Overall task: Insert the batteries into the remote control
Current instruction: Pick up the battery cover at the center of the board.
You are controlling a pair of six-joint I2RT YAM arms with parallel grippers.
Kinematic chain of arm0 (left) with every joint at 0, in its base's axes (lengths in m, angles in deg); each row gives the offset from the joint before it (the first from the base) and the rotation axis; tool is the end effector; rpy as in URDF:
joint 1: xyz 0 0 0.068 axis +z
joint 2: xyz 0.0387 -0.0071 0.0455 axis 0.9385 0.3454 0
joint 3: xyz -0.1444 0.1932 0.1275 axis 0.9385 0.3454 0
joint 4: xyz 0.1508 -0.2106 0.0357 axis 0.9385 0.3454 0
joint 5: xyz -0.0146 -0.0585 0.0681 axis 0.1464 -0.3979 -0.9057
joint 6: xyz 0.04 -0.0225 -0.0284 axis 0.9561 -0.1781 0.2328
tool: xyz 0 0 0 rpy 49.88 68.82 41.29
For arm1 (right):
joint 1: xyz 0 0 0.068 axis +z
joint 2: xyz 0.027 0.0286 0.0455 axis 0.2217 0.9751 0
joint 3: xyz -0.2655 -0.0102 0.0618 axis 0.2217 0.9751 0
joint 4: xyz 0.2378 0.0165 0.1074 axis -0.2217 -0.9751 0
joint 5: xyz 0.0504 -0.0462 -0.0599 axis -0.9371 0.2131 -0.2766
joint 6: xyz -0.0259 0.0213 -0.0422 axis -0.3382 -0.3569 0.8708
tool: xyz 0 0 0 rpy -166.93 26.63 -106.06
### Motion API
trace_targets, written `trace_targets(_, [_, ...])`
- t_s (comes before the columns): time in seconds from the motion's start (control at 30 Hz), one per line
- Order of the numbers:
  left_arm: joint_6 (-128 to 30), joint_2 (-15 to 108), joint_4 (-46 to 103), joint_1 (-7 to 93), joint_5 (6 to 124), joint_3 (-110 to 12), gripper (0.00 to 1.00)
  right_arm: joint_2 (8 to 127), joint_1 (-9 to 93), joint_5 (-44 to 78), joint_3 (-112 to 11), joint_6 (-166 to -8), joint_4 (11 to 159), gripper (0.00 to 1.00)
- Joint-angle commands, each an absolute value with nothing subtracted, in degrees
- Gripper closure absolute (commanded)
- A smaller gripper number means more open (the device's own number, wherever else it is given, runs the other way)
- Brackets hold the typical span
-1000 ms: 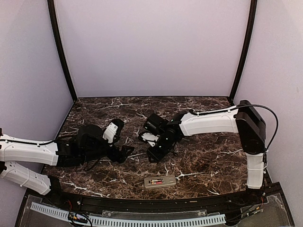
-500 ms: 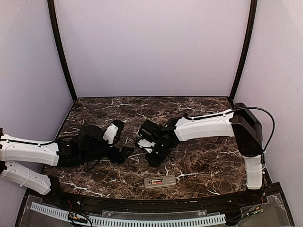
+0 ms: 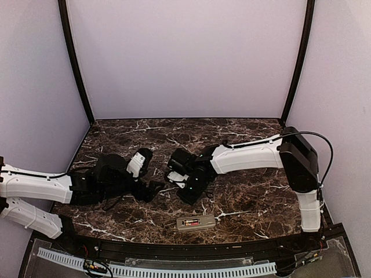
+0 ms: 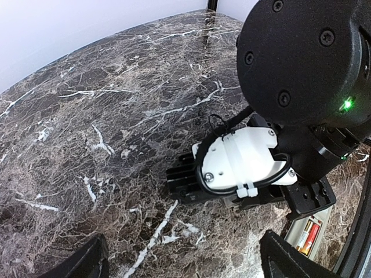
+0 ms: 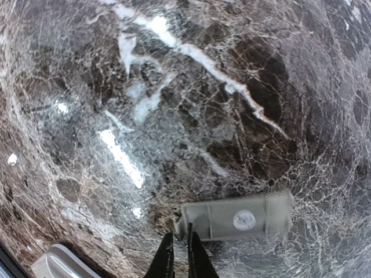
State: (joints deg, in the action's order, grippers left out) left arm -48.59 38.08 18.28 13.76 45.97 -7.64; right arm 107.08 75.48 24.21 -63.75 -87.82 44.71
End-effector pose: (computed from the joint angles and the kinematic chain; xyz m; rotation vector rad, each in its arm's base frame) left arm 0.1451 -0.2037 0.2170 0.6627 1.9089 -0.5676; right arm 0.1956 0.3796 0.1576 -1.3345 2.5618 0.2724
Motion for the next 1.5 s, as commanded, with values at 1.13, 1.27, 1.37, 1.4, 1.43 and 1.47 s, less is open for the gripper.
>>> trace_targets(1.13, [-49.04,29.96,15.44,14.77,42.71,-3.3,0.07,109.51,76.18,24.08,-67.24,-83.46,44.24,0.79])
trace_targets(1.27, [-48.99,30.0,15.33,14.84,42.8,-3.29,0.07,109.53,76.19,24.14,-66.3,-83.8,44.24,0.8])
trace_targets(1.37, [-48.93,29.99,15.33,14.86,42.81,-3.29,0.07,109.65,76.26,24.27,-66.0,-83.83,44.05,0.81])
trace_targets(1.4, [-48.98,30.0,15.33,14.86,42.78,-3.31,0.07,109.61,76.2,24.46,-65.93,-83.85,43.96,0.81])
trace_targets(1.43, [-48.96,30.01,15.33,14.86,42.8,-3.25,0.07,109.4,76.26,24.56,-65.84,-83.82,43.9,0.81])
trace_targets(1.47, [-48.88,30.01,15.33,14.86,42.8,-3.21,0.07,109.3,76.26,24.54,-65.72,-83.83,43.89,0.81])
